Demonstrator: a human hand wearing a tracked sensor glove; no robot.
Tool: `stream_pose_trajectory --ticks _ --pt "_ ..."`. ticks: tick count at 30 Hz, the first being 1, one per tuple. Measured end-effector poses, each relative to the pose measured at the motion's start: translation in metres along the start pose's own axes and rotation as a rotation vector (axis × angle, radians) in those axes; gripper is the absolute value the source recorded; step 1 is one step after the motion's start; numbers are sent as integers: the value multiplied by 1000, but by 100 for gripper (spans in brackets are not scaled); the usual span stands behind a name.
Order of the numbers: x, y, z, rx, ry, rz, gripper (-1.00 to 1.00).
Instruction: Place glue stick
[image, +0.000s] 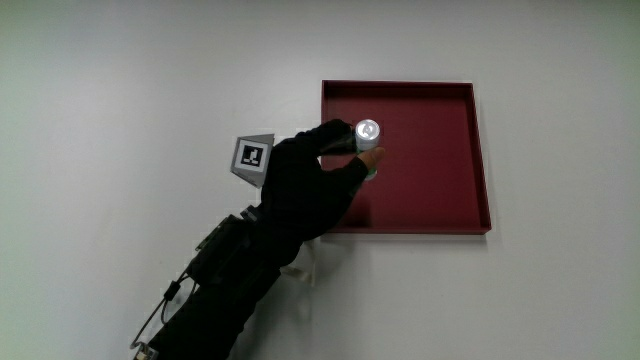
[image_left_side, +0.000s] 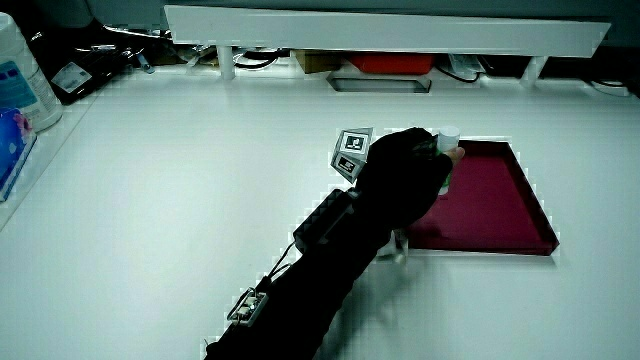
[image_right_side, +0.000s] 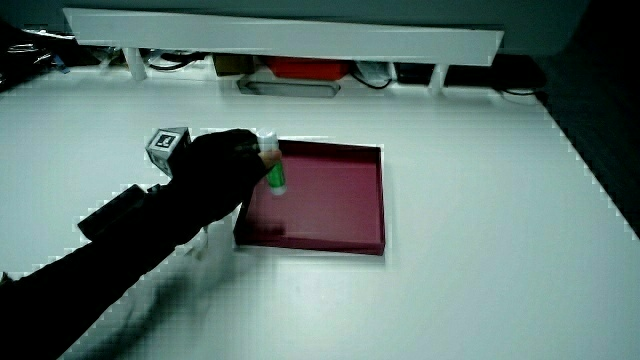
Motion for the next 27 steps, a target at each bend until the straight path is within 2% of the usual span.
stream_pose_trajectory --ticks 3,7,8,11,13,14,15,18,19,20,21,22,24,25,26,27 --pt "-9 -1 -8 -14 3 -5 0" --pt "-17 -3 -17 -48 3 30 0" --pt "-20 -3 -18 -48 33 36 0" --pt "-23 -3 -22 -72 23 45 0" --pt "-25 -5 -23 -75 71 71 0" --pt "-26 -5 -24 -78 56 53 0" --pt "-29 -5 -25 -82 97 68 0" --pt "-32 -6 -26 -83 83 59 0" --pt "-34 -6 -27 -85 77 64 0" --pt "-34 -7 -27 -84 101 78 0" --pt "-36 -8 -27 -84 90 68 0" --pt "-36 -8 -27 -82 93 85 0" --pt "-33 -8 -30 -86 98 69 0" --pt "-31 -8 -30 -95 107 85 0" --pt "-34 -8 -30 -89 100 51 0" --pt "-35 -8 -30 -86 95 57 0"
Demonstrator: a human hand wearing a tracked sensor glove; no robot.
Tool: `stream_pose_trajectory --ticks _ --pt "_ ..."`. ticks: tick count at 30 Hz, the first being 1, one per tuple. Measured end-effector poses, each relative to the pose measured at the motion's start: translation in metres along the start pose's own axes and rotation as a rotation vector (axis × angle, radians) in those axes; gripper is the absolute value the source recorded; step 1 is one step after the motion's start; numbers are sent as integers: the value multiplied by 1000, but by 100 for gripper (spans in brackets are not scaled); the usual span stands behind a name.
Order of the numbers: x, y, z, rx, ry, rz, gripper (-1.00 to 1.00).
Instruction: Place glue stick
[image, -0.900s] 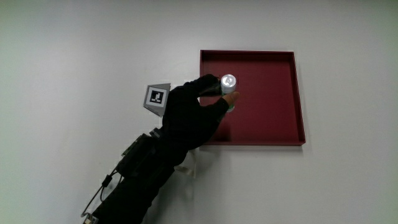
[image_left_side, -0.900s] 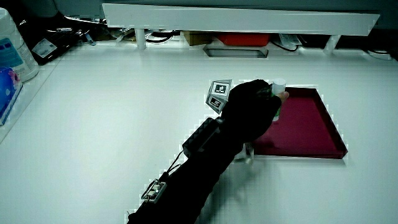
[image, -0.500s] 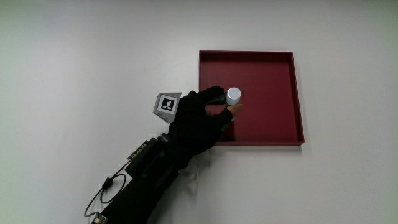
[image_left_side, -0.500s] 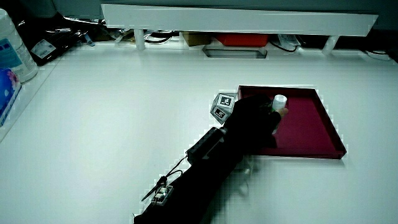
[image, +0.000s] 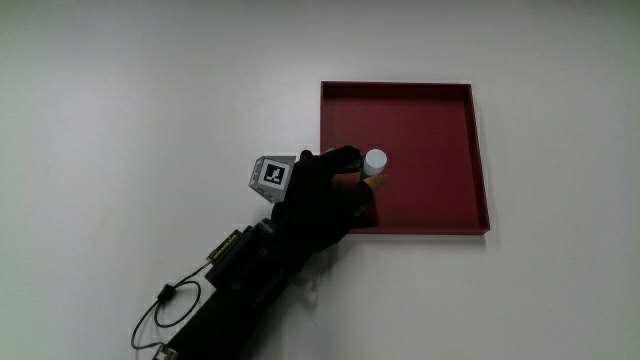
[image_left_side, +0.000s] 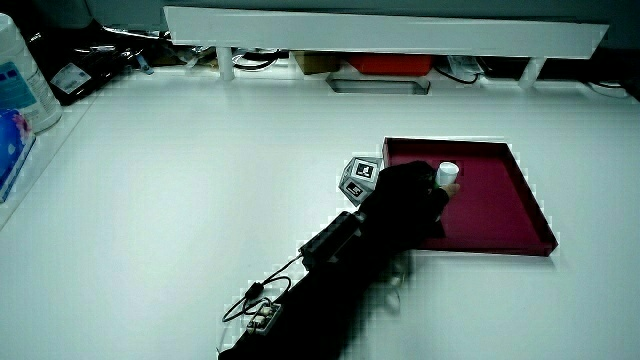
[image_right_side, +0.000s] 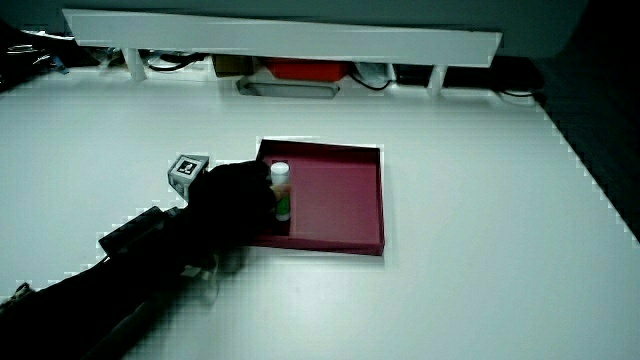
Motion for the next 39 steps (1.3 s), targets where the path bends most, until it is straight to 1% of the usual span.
stream_pose_trajectory --ticks 1,2,3,4,5,6,7,8,9,11,12,13,14,15,16,17,18,19,20,21,22,23,24,25,26,27,28,29,30,31,32,33,34,35,38,39 --pt "2 -1 1 -4 1 29 0" --pt "3 -1 1 0 16 39 0" --pt "2 0 0 -4 0 7 0" --pt "4 -1 0 -5 24 18 0" --pt "2 0 -1 -11 0 -16 0" --pt "4 -1 -1 -11 13 10 0" --pt "4 -1 -1 -12 13 21 0" --pt "3 0 -1 -9 22 -1 0" --pt "2 0 -2 -6 36 -3 -3" --pt "5 -1 -2 -16 18 23 -9" --pt "5 -1 -2 -13 17 21 -12" --pt "2 -1 -3 -5 14 -17 -16" --pt "1 -1 -3 -4 -2 -13 -19" --pt "2 -2 -2 -3 14 8 -22" --pt "2 -3 -2 -8 9 26 -25" --pt "2 -3 -3 -4 -8 15 -28" --pt "1 -2 -2 8 28 -6 -31" --pt "2 -3 -2 3 25 12 -34" --pt "0 -2 -3 6 15 0 -38" --pt "1 -3 -3 6 9 4 -41" --pt "-1 -3 -3 3 -25 5 -44" --pt "1 -3 -3 0 -32 23 -47" --pt "-1 -3 -2 11 -18 7 -50" --pt "1 -4 -2 2 -22 32 -53" --pt "0 -3 -2 6 -25 18 -56" --pt "-1 -3 -2 3 -33 19 -59" --pt "1 -4 -2 -5 -32 45 -62" --pt "1 -4 -1 -2 -40 30 -66" --pt "2 -5 -1 -5 -56 38 -69" --pt "0 -5 0 0 -56 16 -72" --pt "0 -5 0 -6 -83 0 -75" --pt "1 -5 3 -25 -85 10 -78" --pt "2 -5 4 -44 -87 -9 -81" --pt "3 -4 7 -71 -106 -20 -84" --pt "13 -3 17 -163 -178 -35 -94" --pt "16 -4 21 -191 -165 -24 -97"
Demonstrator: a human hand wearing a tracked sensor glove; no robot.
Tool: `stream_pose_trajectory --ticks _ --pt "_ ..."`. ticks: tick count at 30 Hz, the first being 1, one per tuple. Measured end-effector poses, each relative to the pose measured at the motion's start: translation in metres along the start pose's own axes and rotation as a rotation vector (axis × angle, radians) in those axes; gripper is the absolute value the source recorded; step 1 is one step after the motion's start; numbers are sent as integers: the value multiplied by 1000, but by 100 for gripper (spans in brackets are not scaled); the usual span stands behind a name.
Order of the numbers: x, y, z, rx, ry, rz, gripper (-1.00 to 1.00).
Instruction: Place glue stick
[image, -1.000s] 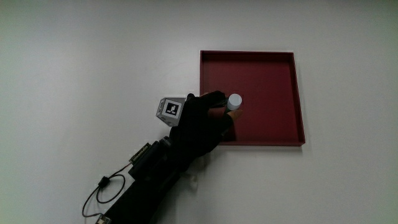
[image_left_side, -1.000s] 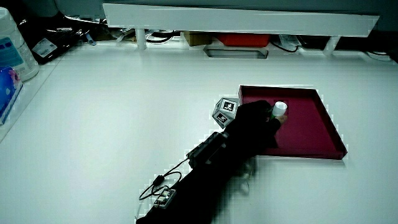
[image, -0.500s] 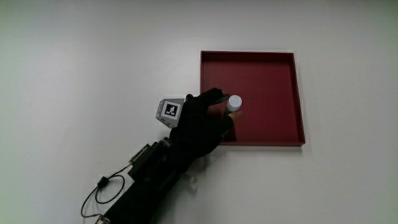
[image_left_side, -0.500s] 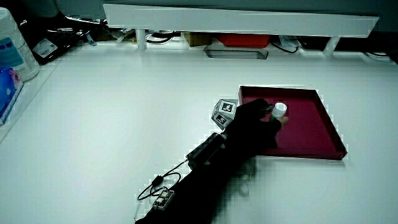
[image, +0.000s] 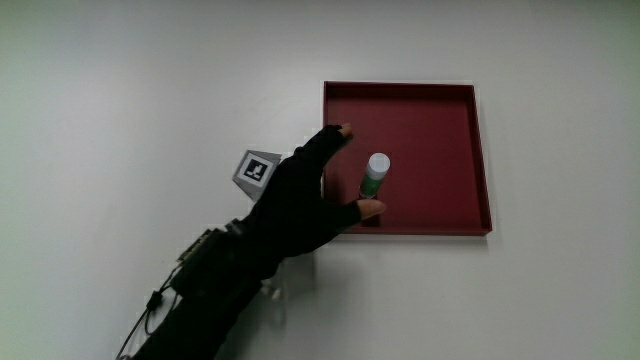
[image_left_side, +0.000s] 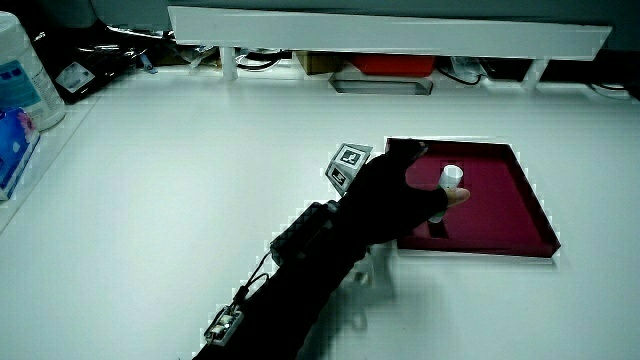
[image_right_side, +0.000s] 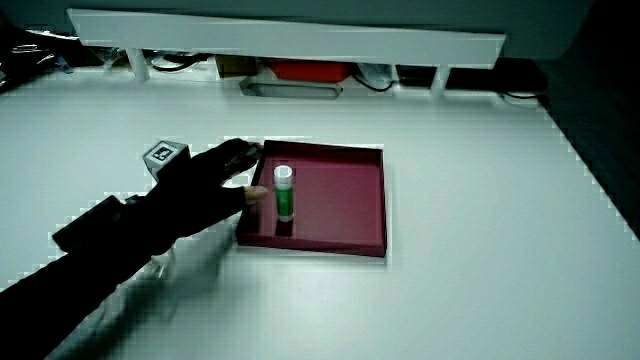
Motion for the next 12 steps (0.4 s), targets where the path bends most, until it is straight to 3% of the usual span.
stream_pose_trajectory --ticks 2,3,7,8,10,11,12 --pt "6 -3 6 -33 34 7 -100" --pt "10 -5 8 -50 6 14 -100" --pt "19 -12 21 -104 50 20 -100" --pt "25 -14 23 -136 55 53 -100" --pt "28 -17 29 -180 44 49 -100" --pt "35 -20 31 -205 -14 49 -100" --pt "39 -22 36 -211 6 80 -100"
